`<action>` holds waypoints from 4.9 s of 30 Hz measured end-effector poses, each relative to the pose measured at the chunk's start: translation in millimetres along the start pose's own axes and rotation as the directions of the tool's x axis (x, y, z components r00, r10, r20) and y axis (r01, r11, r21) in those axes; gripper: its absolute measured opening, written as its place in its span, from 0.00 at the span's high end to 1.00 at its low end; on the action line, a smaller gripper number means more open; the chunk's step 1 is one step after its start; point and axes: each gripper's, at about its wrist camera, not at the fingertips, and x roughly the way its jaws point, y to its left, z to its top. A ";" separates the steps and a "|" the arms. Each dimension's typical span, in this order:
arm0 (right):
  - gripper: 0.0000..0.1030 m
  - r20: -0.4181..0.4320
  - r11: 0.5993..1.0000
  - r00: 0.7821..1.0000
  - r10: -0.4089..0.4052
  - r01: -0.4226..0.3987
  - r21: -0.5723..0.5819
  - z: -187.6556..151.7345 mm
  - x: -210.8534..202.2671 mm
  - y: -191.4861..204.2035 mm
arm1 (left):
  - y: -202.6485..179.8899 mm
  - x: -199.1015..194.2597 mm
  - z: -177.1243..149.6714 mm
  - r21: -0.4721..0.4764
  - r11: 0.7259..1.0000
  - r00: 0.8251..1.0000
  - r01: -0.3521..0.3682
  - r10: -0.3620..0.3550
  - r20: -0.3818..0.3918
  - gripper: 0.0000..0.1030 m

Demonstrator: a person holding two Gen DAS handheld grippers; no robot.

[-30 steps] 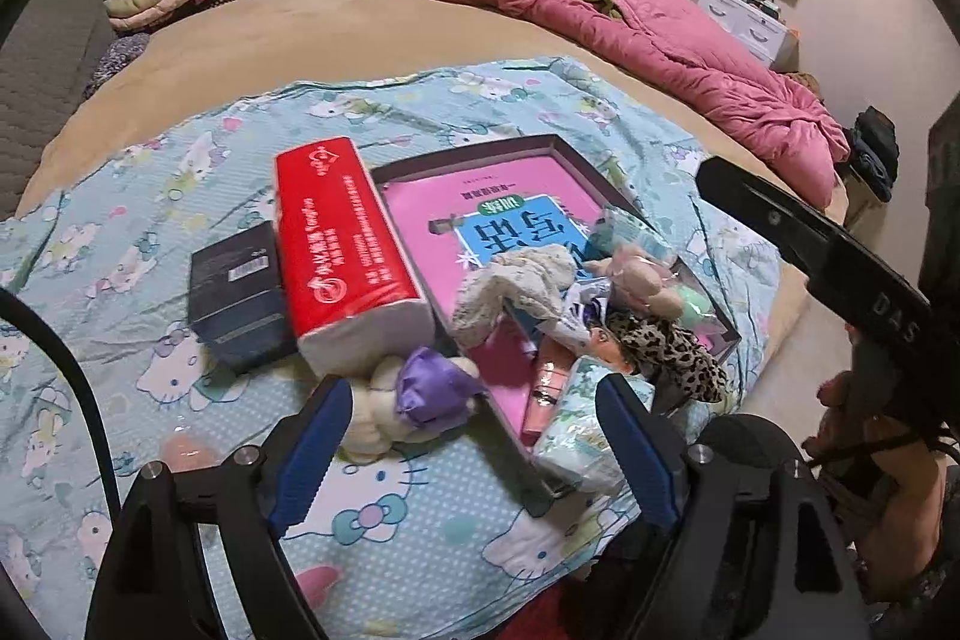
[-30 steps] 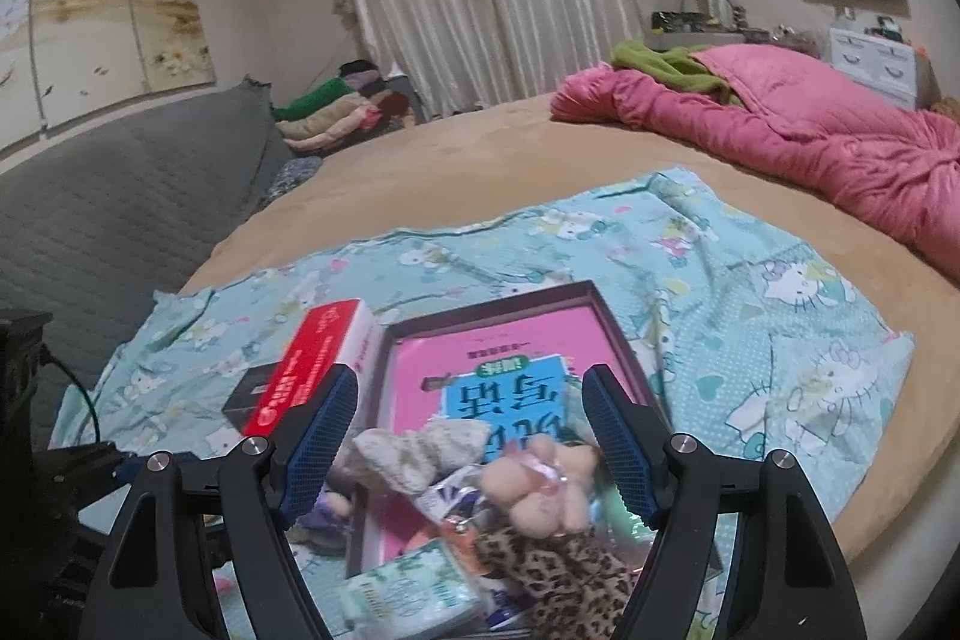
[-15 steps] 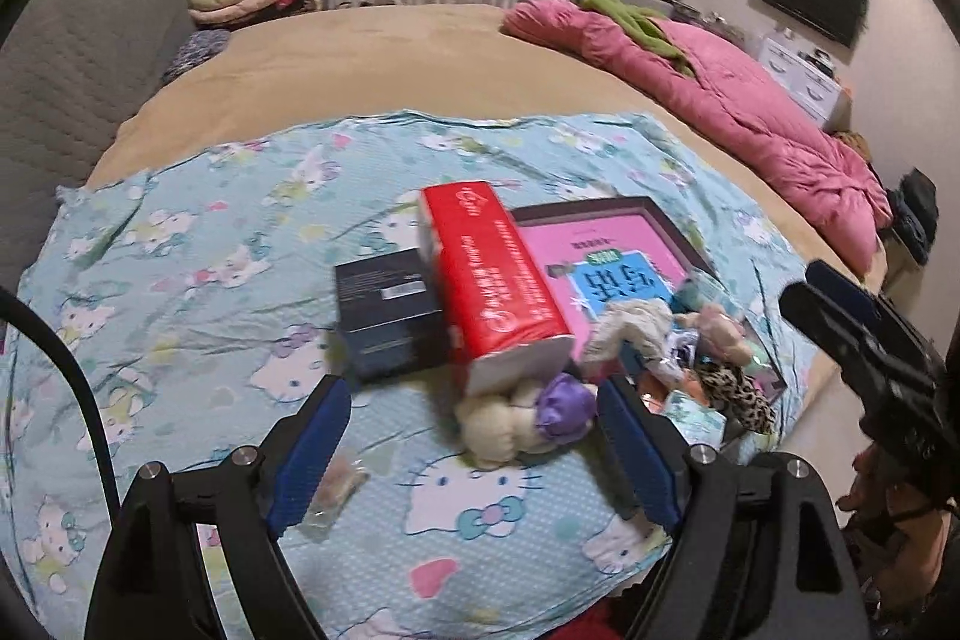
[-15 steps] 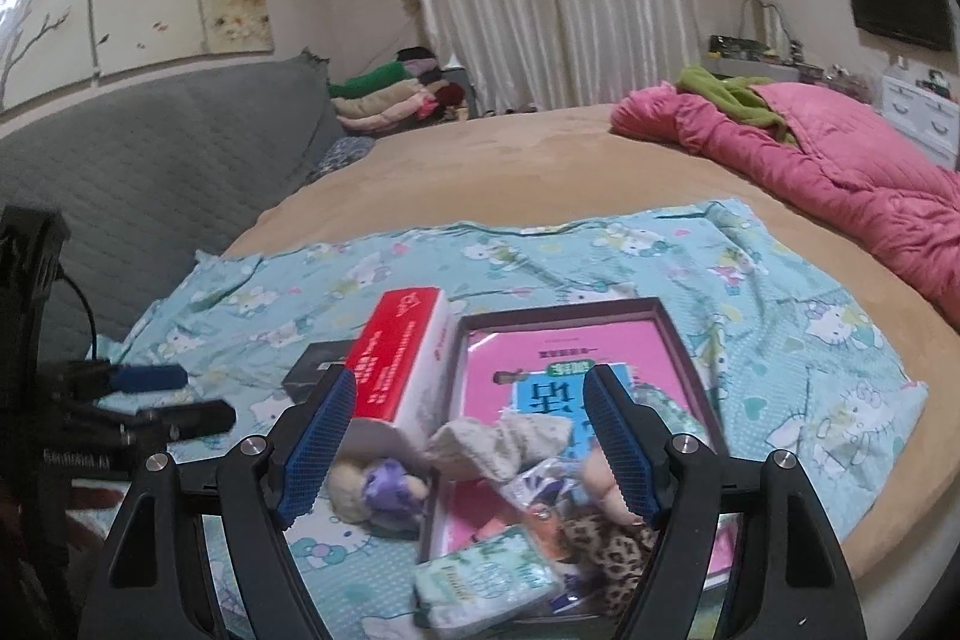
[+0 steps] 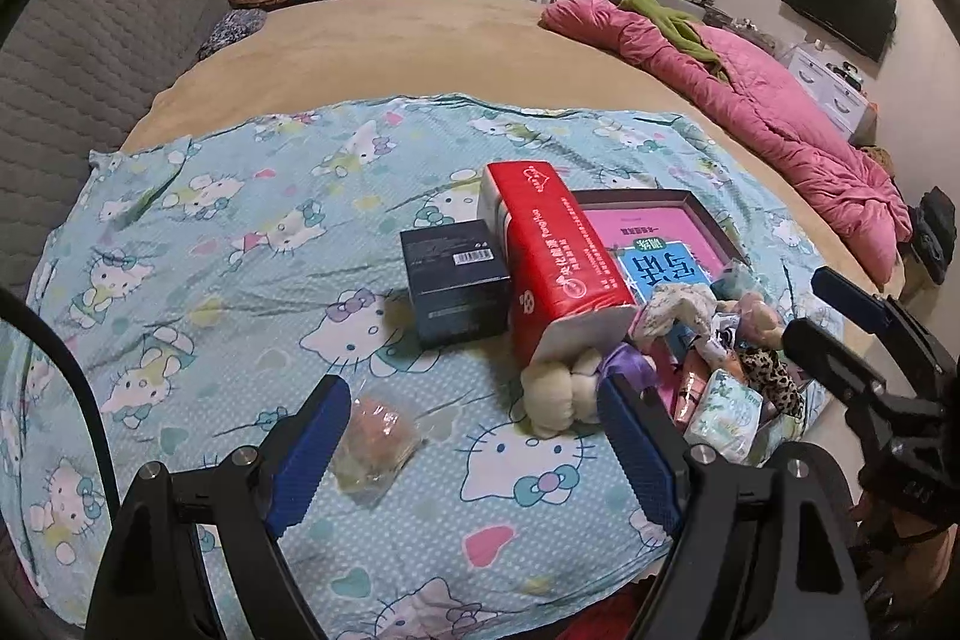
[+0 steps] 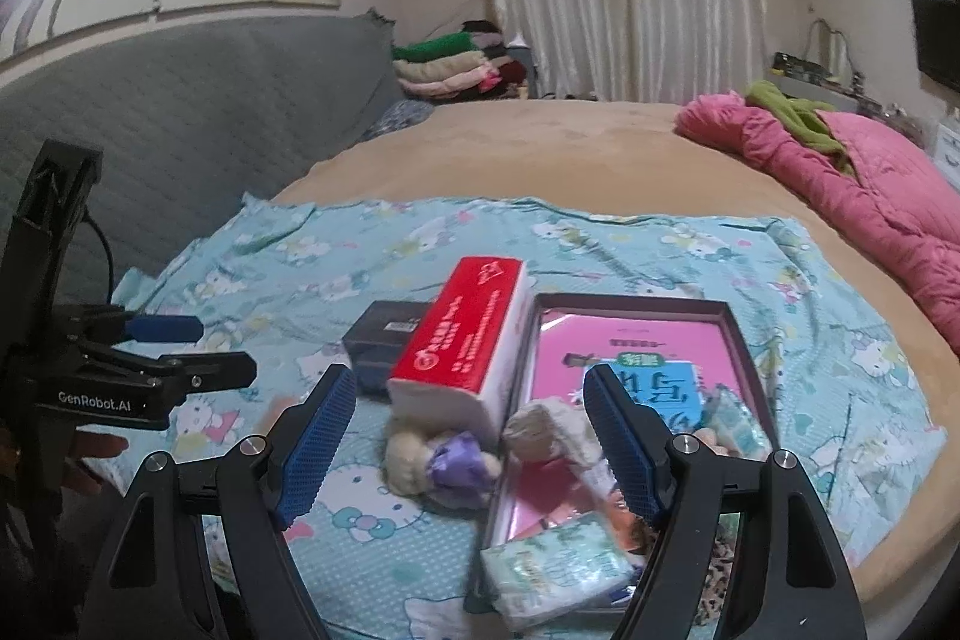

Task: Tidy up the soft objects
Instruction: 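Withdraw both open tools from the tray back toward the remaining items, then grasp the clear plastic bag with the left tool while the right tool grasps the cream plush bear, then lift and carry the plastic bag and plush bear with both tools over the tray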

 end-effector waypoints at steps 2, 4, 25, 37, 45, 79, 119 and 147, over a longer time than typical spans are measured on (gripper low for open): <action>0.23 -0.011 1.000 1.000 0.012 -0.012 -0.007 -1.8 3.5 4.9 | 1.1 0.1 -2.7 0.002 1.000 1.000 -0.002 0.002 -0.002 0.18; 0.23 -0.021 1.000 1.000 0.022 -0.022 -0.020 -3.6 7.1 10.7 | 2.1 0.8 -4.4 0.005 1.000 1.000 -0.010 0.010 -0.003 0.18; 0.23 -0.208 0.986 0.975 0.073 -0.102 -0.130 -35.3 64.5 33.1 | 38.3 36.8 -32.0 -0.057 0.998 0.995 -0.017 0.012 -0.095 0.18; 0.23 -0.342 0.924 0.937 -0.077 -0.062 -0.377 -58.3 124.1 60.5 | 63.9 59.1 -43.4 -0.114 0.993 0.990 -0.025 0.009 -0.142 0.18; 0.23 -0.352 0.872 0.920 -0.174 -0.022 -0.489 -70.8 143.2 70.1 | 76.1 72.0 -49.4 -0.142 0.989 0.986 -0.035 0.011 -0.166 0.18; 0.65 -0.405 0.950 0.914 0.001 -0.128 -0.286 -59.5 156.6 37.4 | 78.2 128.8 -51.7 -0.097 0.995 0.972 -0.036 0.012 -0.236 0.19; 0.65 -0.224 0.970 0.944 0.243 -0.240 0.042 -22.6 81.4 11.3 | 15.8 56.3 -27.3 0.003 1.000 0.994 0.030 -0.030 -0.102 0.53; 0.65 0.042 0.929 0.999 -0.019 0.002 0.369 -8.1 -35.3 -151.7 | -153.5 58.2 14.1 0.256 0.954 0.985 0.157 -0.134 -0.105 0.53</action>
